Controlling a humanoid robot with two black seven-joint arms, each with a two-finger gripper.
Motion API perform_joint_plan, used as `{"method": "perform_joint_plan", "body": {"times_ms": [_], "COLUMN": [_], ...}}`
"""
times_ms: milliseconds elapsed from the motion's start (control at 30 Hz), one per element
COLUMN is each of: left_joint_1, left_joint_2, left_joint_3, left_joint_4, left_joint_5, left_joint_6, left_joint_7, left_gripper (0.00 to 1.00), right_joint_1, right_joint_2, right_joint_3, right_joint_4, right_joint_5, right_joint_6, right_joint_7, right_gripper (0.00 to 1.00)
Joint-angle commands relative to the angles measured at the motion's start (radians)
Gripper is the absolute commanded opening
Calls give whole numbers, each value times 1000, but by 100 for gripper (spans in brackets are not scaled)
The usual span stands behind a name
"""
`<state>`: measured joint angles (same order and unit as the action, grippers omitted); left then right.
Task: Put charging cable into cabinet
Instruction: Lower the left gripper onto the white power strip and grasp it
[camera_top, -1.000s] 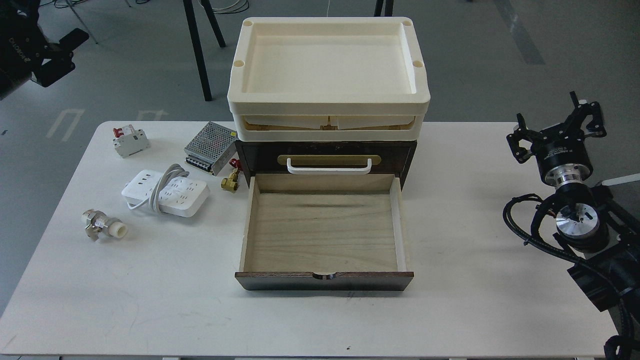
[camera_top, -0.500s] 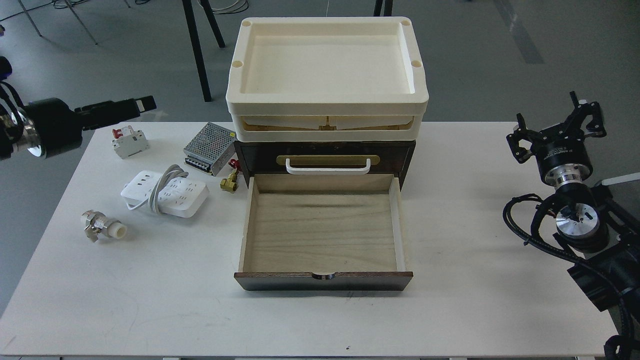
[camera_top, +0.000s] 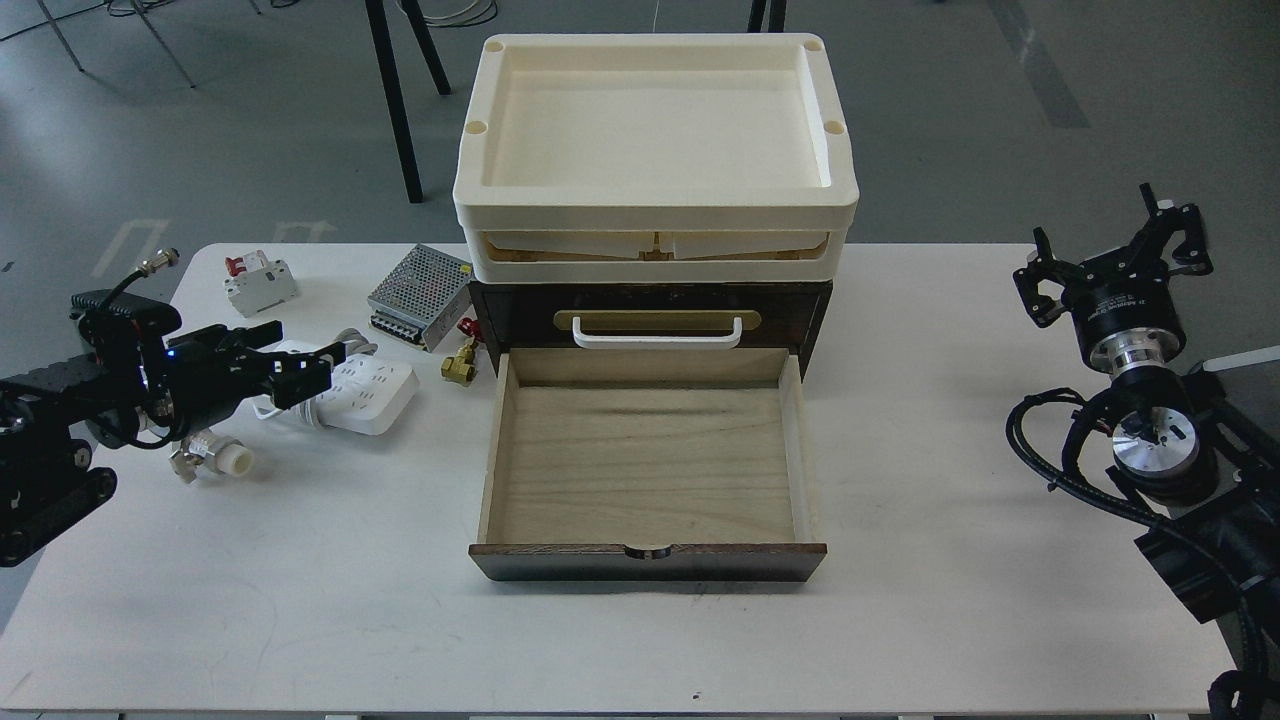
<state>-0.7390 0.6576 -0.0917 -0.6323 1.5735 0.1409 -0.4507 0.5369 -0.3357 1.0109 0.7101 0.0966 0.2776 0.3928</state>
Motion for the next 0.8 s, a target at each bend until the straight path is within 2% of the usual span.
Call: {"method": "perform_joint_plan", "body": {"times_ms": [0, 67, 233, 300, 400, 533, 600, 767], "left_joint_1": [6, 7, 7, 7, 9, 9, 7, 1], "left_joint_2": [-67, -84, -90, -93, -98, -96, -98, -98], "left_joint_3": [3, 3, 4, 4, 6, 39, 64, 67], "left_joint_4": [98, 117, 123, 125, 125, 125, 125, 125], "left_joint_5": [3, 3, 5, 5, 5, 3, 2, -6], "left_joint_6": [3, 3, 2, 2, 0, -1, -1, -1], "left_joint_7": [0, 0, 3, 4, 1, 1, 1, 1], "left_gripper": [69, 65, 46, 45, 37, 21, 19, 6], "right_joint_1": [0, 0, 0, 0, 0, 0, 0, 0], "right_joint_2": [0, 0, 0, 0, 0, 0, 0, 0], "right_joint_3": [0, 0, 0, 0, 0, 0, 0, 0], "right_joint_4": [0, 0, 0, 0, -1, -1, -1, -1], "right_joint_5": [0, 0, 0, 0, 0, 0, 0, 0], "right_joint_6": [2, 2, 2, 2, 2, 2, 2, 3], "right_joint_7": [0, 1, 0, 0, 0, 1, 1, 0], "right_gripper": [100, 100, 100, 100, 100, 100, 100, 100]}}
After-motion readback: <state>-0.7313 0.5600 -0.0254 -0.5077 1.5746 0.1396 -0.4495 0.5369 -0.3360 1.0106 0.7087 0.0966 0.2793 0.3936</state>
